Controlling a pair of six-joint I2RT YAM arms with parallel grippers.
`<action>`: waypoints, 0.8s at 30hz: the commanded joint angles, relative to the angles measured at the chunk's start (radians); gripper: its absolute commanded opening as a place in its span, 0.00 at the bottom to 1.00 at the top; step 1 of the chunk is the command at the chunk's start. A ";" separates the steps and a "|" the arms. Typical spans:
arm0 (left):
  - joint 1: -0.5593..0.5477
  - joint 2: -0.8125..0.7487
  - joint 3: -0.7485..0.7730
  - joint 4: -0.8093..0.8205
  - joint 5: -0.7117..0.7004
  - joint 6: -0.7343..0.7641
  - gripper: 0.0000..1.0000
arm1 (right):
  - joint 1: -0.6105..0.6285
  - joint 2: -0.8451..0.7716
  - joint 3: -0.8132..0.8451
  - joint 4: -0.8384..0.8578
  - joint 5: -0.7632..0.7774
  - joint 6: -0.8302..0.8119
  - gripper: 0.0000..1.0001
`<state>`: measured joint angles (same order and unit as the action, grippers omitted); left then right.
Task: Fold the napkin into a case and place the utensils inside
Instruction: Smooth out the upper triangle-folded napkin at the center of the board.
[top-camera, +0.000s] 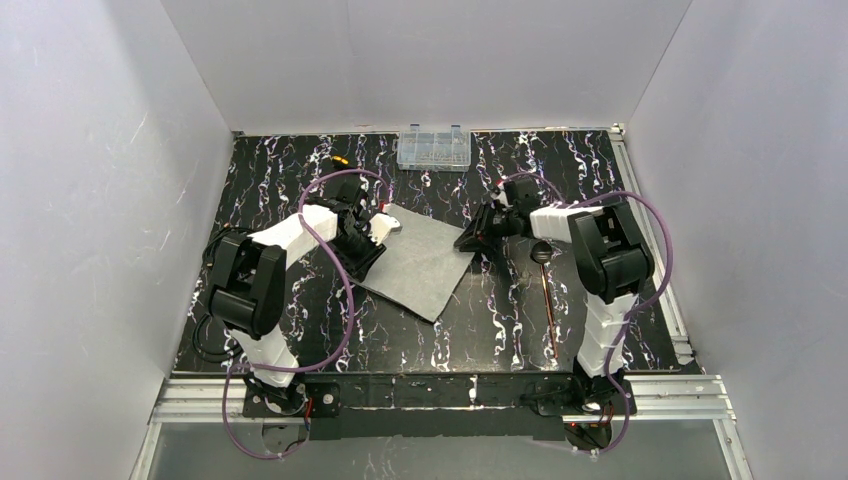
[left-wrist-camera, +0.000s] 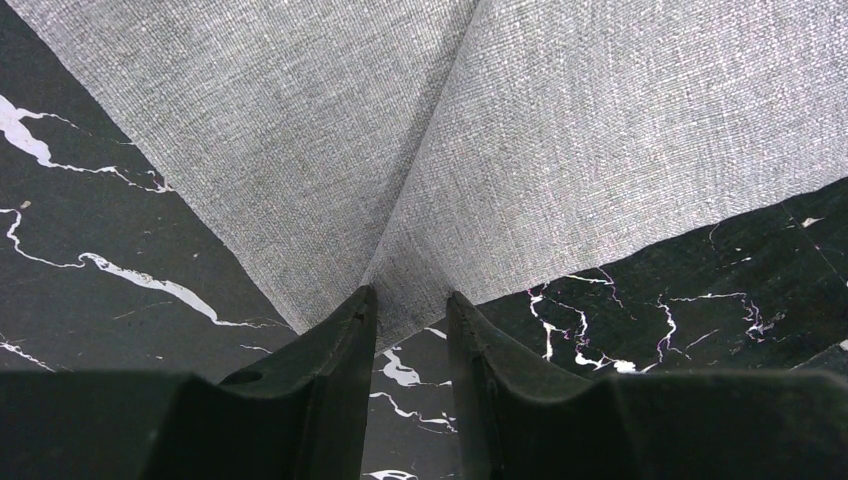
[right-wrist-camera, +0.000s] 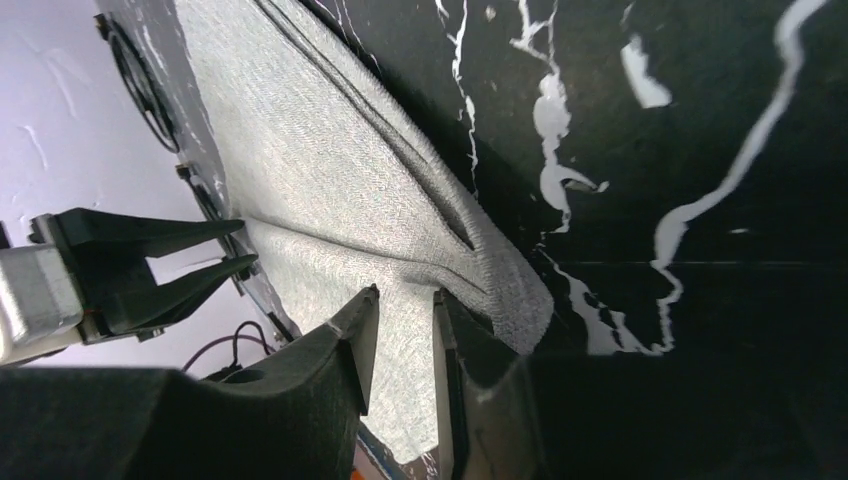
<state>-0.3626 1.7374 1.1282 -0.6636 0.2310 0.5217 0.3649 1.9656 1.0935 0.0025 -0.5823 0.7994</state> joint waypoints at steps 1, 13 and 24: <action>0.007 -0.036 -0.008 -0.009 -0.002 -0.005 0.30 | -0.020 -0.027 0.061 0.039 -0.126 -0.089 0.40; 0.020 -0.030 -0.011 -0.004 0.000 -0.008 0.30 | -0.043 -0.203 0.126 -0.422 0.306 -0.387 0.38; 0.027 -0.033 0.004 -0.016 0.007 -0.006 0.30 | -0.037 -0.123 0.103 -0.409 0.221 -0.369 0.38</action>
<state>-0.3420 1.7374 1.1263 -0.6552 0.2245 0.5159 0.3267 1.8076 1.2118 -0.4141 -0.3153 0.4305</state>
